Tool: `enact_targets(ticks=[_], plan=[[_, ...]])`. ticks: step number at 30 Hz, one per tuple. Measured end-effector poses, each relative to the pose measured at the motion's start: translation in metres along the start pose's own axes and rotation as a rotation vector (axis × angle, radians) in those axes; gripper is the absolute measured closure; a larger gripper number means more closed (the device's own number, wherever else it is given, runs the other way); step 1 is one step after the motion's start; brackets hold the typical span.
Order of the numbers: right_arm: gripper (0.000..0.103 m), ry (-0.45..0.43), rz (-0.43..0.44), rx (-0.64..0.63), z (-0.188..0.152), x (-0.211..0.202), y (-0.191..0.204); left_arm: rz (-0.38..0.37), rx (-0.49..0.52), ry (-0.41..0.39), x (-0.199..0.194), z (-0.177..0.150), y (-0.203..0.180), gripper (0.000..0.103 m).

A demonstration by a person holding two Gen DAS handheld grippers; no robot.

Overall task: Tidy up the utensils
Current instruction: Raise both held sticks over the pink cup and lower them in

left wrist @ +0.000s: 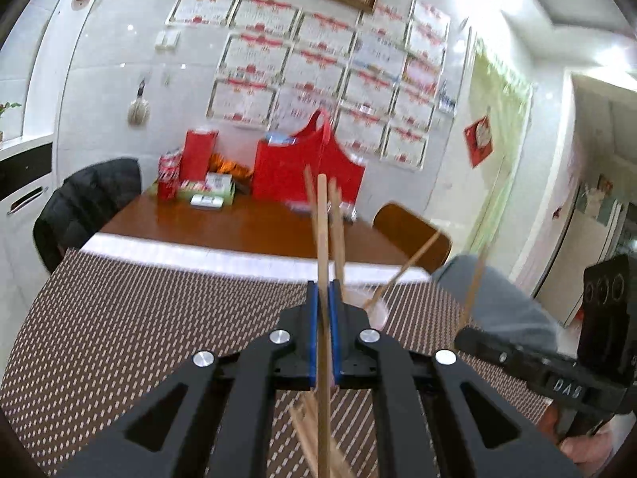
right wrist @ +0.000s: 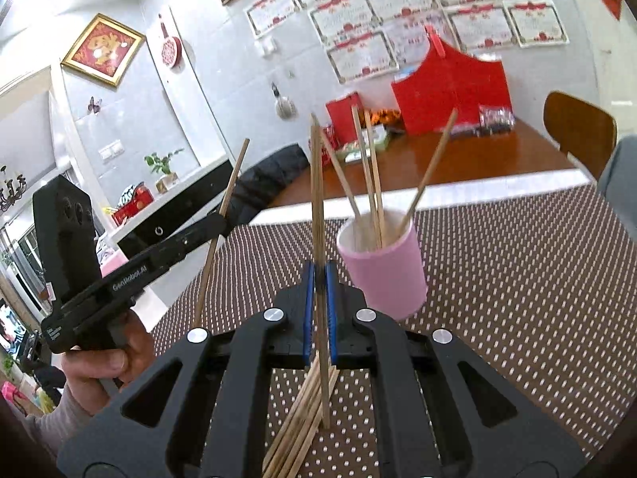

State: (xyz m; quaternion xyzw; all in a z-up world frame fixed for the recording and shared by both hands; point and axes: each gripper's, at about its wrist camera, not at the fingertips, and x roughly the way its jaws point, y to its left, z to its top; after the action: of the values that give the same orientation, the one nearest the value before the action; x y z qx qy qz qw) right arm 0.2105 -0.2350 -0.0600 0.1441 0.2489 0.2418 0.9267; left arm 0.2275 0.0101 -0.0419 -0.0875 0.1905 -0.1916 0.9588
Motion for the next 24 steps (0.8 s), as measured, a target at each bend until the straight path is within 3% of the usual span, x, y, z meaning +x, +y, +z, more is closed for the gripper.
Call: enact_targets(ticks=[7, 10, 14, 16, 18, 23, 24], plan=[[0.097, -0.013, -0.024, -0.044, 0.017, 0.005, 0.003, -0.049, 0.019, -0.07, 0.009, 0.027, -0.016, 0.098], [0.097, 0.056, -0.049, -0.03, 0.005, 0.017, -0.004, -0.049, 0.034, -0.057, 0.01, 0.021, -0.019, 0.098], [0.095, 0.171, -0.094, 0.088, -0.023, 0.035, -0.03, -0.042, 0.039, -0.033, 0.007, 0.005, -0.018, 0.098], [0.081, 0.222, -0.092, 0.149, -0.034, 0.046, -0.042, -0.037, 0.032, -0.014, 0.008, -0.003, -0.014, 0.098], [0.042, 0.239, -0.076, 0.186, -0.038, 0.056, -0.048, -0.034, 0.025, 0.0, 0.009, -0.007, -0.011, 0.098], [0.043, 0.248, -0.082, 0.183, -0.033, 0.078, -0.05, -0.031, 0.015, 0.004, 0.009, -0.009, -0.007, 0.098], [0.049, 0.258, -0.085, 0.178, -0.033, 0.082, -0.049, -0.033, 0.012, 0.003, 0.009, -0.008, -0.006, 0.098]])
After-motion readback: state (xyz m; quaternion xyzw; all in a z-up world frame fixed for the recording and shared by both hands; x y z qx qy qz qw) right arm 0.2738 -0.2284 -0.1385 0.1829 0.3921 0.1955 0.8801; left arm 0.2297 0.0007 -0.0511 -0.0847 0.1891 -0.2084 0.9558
